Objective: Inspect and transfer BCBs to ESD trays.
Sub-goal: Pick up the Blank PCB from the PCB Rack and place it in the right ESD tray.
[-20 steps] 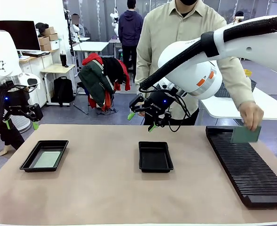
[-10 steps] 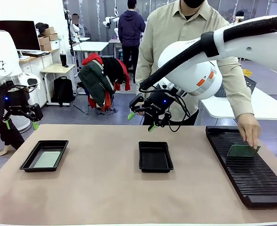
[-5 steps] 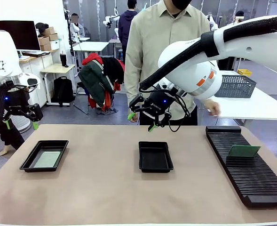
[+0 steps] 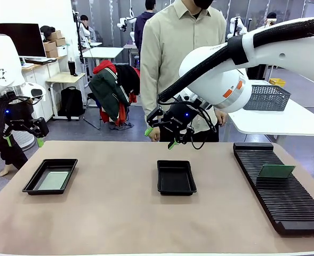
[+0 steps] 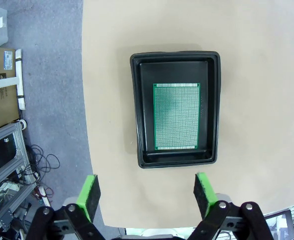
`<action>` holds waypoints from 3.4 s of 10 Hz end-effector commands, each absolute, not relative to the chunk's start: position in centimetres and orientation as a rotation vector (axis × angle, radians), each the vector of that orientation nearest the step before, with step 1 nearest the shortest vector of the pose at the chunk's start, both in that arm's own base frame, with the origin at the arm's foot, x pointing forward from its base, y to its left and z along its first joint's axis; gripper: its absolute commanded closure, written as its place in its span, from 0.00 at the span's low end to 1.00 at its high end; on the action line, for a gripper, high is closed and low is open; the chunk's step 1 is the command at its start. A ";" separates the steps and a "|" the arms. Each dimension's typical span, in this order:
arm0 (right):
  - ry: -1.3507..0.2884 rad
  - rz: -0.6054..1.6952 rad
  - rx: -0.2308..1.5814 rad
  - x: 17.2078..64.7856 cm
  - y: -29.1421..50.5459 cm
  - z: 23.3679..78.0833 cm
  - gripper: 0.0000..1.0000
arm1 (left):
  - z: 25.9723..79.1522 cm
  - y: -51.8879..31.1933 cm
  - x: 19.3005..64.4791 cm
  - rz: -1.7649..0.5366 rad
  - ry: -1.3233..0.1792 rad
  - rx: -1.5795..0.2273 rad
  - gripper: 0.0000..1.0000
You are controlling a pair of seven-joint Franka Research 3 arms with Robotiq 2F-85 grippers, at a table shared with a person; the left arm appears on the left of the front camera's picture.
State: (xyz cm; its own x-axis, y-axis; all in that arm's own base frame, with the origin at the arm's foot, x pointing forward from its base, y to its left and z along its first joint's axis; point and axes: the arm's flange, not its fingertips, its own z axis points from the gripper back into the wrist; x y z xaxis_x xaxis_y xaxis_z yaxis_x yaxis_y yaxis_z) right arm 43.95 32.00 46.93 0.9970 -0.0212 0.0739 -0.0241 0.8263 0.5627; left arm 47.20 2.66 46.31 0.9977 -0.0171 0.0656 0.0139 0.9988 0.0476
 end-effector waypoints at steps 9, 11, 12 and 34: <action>-0.198 0.441 0.317 40.6 21.0 54.0 0.00 | 46.2 2.6 47.2 -0.015 -0.071 0.047 0.00; -0.230 0.587 0.206 40.1 16.8 56.5 0.00 | 46.2 2.6 47.2 -0.015 -0.071 0.047 0.00; -0.247 0.668 0.167 39.9 14.2 57.9 0.00 | 46.2 2.6 47.2 -0.015 -0.071 0.047 0.00; -0.148 1.518 -0.006 39.6 -6.9 62.3 0.00 | 46.2 2.6 47.2 -0.015 -0.071 0.047 0.00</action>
